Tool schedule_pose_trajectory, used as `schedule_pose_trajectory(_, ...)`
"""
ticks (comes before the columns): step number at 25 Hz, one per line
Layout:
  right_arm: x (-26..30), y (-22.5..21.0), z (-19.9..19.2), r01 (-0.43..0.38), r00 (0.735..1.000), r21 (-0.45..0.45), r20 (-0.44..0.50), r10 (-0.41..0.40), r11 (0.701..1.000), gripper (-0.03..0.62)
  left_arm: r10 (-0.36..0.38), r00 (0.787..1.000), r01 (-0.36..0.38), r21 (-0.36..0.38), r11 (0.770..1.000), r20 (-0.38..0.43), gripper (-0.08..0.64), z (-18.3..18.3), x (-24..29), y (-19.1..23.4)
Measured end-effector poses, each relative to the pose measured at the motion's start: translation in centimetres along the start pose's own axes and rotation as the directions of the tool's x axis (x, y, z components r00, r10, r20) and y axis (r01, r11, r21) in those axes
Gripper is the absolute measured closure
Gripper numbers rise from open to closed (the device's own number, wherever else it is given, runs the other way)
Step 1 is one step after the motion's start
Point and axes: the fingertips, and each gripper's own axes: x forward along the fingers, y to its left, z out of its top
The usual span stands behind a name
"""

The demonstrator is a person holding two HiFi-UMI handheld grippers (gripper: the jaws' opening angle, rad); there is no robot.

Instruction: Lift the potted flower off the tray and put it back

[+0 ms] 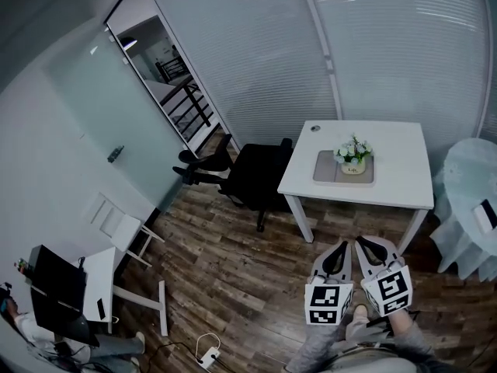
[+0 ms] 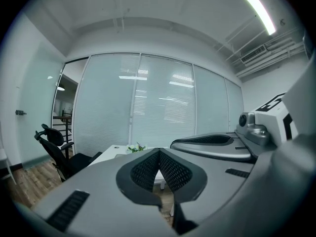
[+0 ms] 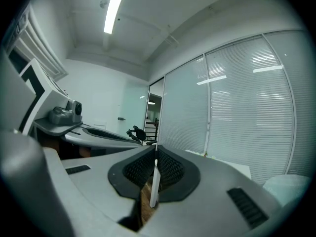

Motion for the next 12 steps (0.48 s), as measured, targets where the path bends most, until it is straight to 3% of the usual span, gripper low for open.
schedule_pose_trajectory(12, 5.2, -5.6, 0.5, -0.044, 0.999, -0.016, 0.014, 0.044, 0.999, 0.569, 0.045, 0.999, -0.045, -0.009, 0.999, -0.001, 0.549, 1.5, 7.2, 1.7)
